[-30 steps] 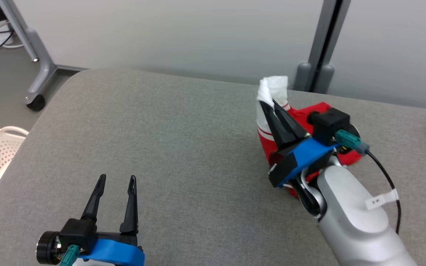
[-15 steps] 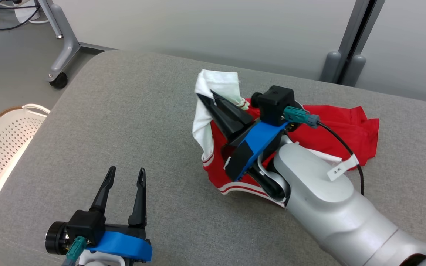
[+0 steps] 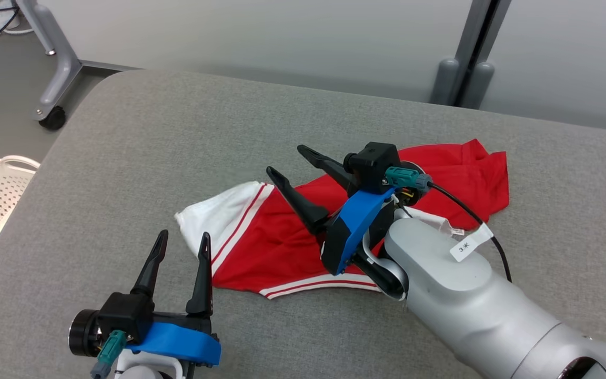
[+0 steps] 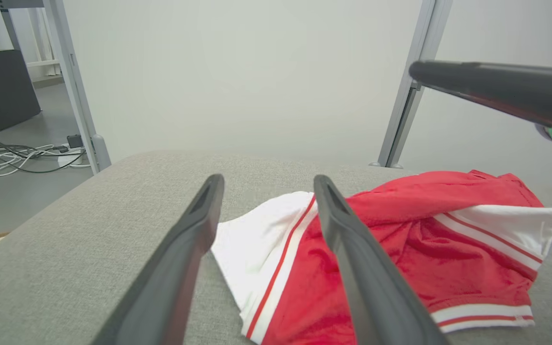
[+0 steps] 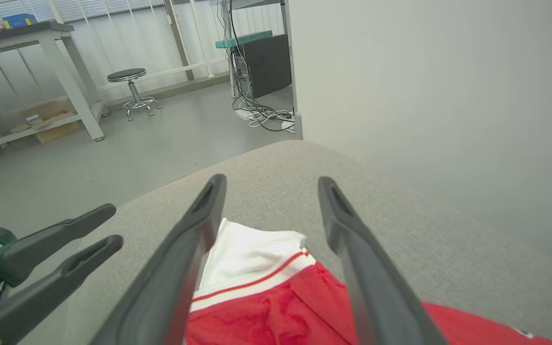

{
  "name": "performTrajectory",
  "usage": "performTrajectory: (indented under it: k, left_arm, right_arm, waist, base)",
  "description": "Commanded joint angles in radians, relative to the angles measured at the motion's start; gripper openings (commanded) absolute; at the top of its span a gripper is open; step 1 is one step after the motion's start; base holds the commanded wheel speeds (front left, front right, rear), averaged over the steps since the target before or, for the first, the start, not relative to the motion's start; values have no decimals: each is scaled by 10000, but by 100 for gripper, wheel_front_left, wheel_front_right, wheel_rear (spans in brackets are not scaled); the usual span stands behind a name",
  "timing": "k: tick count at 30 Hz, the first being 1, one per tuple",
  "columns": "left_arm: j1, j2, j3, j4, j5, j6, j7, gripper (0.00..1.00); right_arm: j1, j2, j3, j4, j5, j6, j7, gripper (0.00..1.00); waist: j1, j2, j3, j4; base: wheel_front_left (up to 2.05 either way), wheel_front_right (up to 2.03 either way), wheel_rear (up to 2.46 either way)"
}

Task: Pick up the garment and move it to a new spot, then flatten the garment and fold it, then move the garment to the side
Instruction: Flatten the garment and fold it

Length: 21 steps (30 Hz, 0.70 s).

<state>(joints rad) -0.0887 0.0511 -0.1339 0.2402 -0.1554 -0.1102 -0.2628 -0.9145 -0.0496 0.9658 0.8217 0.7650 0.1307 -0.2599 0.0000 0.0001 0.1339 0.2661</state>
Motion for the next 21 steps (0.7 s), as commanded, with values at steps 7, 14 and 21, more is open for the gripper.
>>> performTrajectory:
  k: [7, 14, 21]
  left_arm:
    - [4, -12, 250, -72, 194, 10, -26, 100]
    - [333, -5, 693, -214, 438, -60, -26, 100]
    - [571, -4, 812, -243, 602, -124, -26, 100]
  right_arm:
    - [645, -23, -1718, 112, -1460, 3, -52, 100]
    - [2123, -350, -4390, -709, -3615, 3, -53, 100]
    - [4035, -845, -6463, -2313, -4778, 2, -54, 100]
  waist:
    - [0, -1, -164, -668]
    - [0, -1, -340, -1449]
    - [0, -1, -478, -1919]
  base:
    - [0, 0, 0]
    - [0, 0, 0]
    - [0, 0, 0]
